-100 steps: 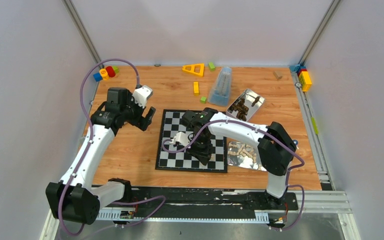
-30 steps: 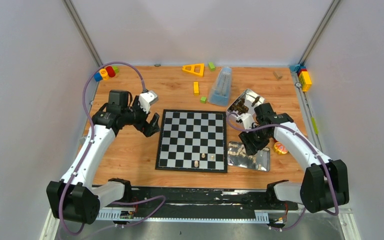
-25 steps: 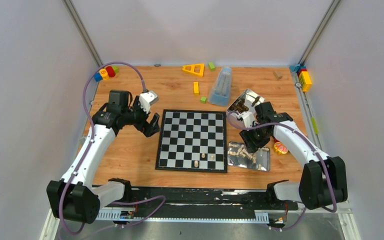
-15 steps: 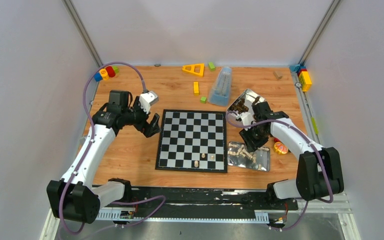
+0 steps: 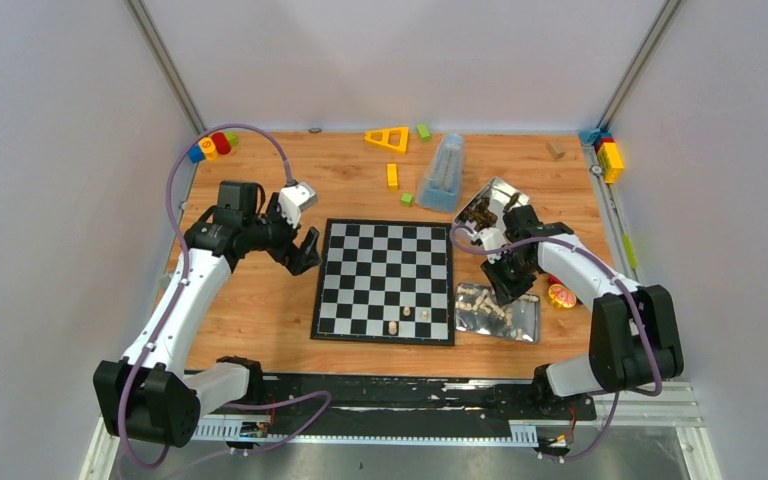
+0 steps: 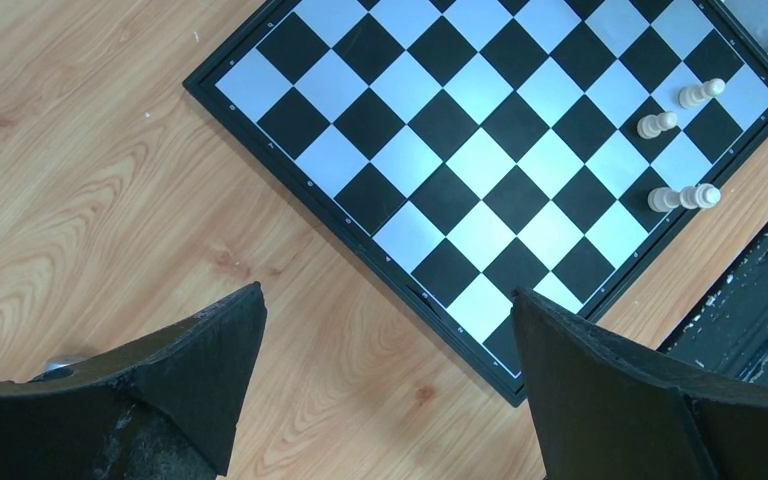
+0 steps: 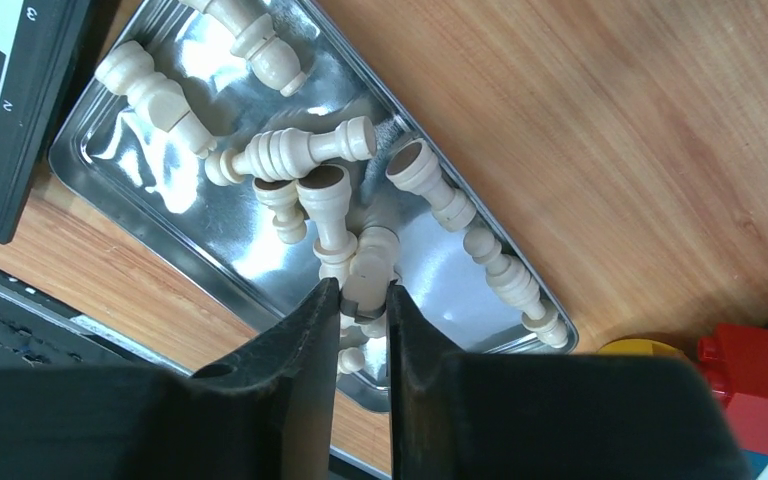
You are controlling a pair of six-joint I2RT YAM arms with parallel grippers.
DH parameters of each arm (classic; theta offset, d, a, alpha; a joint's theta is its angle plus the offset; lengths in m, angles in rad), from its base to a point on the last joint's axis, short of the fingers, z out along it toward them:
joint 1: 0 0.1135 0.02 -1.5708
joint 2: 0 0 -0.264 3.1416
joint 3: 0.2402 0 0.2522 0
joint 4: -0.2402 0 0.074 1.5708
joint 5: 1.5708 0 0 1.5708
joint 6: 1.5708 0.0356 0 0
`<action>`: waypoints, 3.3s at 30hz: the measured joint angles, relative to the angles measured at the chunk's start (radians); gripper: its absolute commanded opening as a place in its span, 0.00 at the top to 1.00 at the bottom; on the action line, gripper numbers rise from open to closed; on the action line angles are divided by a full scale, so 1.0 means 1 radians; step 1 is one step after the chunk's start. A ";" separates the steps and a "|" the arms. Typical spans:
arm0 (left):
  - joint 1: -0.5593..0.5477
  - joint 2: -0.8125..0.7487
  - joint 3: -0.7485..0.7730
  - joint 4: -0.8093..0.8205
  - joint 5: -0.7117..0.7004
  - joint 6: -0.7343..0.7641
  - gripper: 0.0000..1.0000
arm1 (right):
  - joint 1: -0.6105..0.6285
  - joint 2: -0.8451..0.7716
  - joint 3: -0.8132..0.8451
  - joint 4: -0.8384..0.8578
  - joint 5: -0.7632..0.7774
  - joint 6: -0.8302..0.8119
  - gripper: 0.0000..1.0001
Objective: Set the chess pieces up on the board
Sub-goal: Pick up the chess piece from the storage box, then place the chess piece on the chessboard.
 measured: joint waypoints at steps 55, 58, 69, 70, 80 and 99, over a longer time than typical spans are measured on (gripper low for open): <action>0.000 0.026 0.000 0.076 -0.343 -0.050 0.00 | 0.695 0.242 0.370 -0.155 -0.082 0.011 0.96; 0.000 0.026 0.000 0.076 -0.342 -0.050 0.00 | 0.697 0.247 0.370 -0.153 -0.079 0.011 0.96; 0.000 0.026 0.000 0.076 -0.341 -0.050 0.00 | 0.702 0.256 0.369 -0.132 -0.077 0.013 0.95; 0.000 0.026 0.000 0.076 -0.341 -0.050 0.00 | 0.702 0.256 0.369 -0.131 -0.077 0.013 0.95; 0.000 0.026 0.000 0.076 -0.334 -0.050 0.00 | 0.702 0.274 0.346 -0.112 -0.069 0.013 0.91; 0.000 0.026 0.000 0.076 -0.333 -0.050 0.00 | 0.677 0.192 0.330 -0.112 -0.072 0.021 0.41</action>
